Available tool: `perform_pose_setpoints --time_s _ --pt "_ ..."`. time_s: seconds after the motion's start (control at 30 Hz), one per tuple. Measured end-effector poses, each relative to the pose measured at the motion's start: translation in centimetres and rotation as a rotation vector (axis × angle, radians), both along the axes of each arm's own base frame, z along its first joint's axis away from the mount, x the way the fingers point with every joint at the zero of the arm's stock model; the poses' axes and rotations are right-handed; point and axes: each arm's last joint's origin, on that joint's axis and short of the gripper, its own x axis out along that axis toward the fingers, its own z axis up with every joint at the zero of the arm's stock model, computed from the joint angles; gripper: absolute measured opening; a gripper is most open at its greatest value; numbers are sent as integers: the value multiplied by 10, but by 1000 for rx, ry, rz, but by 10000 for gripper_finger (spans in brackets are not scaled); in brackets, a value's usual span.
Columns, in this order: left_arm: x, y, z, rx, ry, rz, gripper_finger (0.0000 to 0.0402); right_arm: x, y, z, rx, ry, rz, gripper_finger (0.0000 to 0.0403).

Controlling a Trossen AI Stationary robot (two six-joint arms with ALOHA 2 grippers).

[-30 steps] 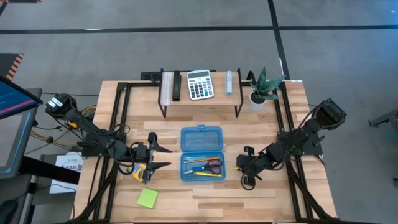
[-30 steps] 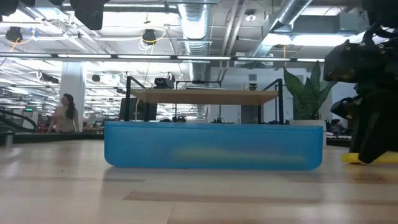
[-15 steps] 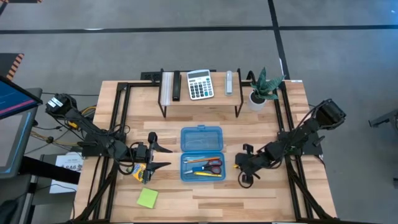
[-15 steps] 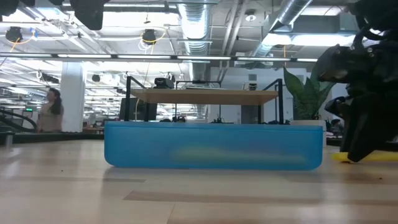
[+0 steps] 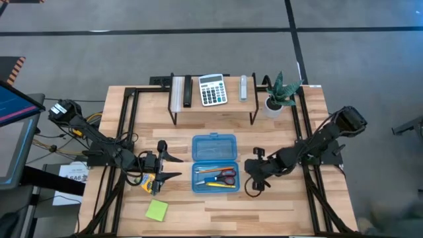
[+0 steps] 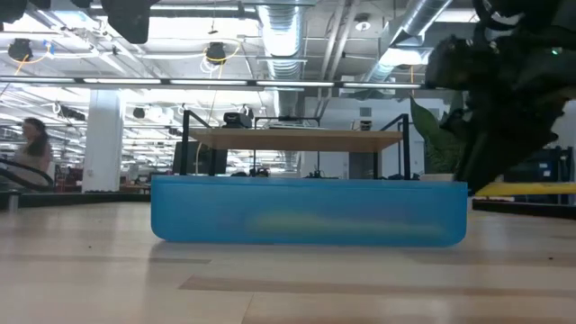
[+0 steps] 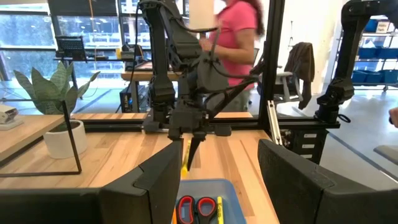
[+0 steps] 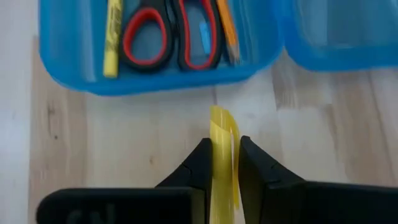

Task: Pack school essentials
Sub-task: Put the yellow pen into the blue supply box

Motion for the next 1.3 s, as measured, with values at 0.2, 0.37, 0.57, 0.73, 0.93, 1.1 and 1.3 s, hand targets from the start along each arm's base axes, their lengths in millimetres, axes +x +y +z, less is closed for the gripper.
perform_pose_setpoints --time_s 0.2,0.37,0.57,0.73,0.93,1.1,1.3 --pt "0 0 0 0 0 0 200 21 -2 24 1 -99 33 63" --pt "0 0 0 0 0 0 200 41 -2 44 41 -304 63 63" --pt "0 0 0 0 0 1 200 61 -2 46 121 -449 114 63" --pt "0 0 0 0 -1 1 200 84 -3 25 183 -480 155 63" --pt "0 0 0 -1 1 0 200 115 -1 10 205 -434 176 64" --pt "0 0 -1 -8 9 -6 200 132 -1 6 184 -369 171 96" --pt "0 0 -1 -16 13 -7 200 135 0 14 157 -335 189 177"
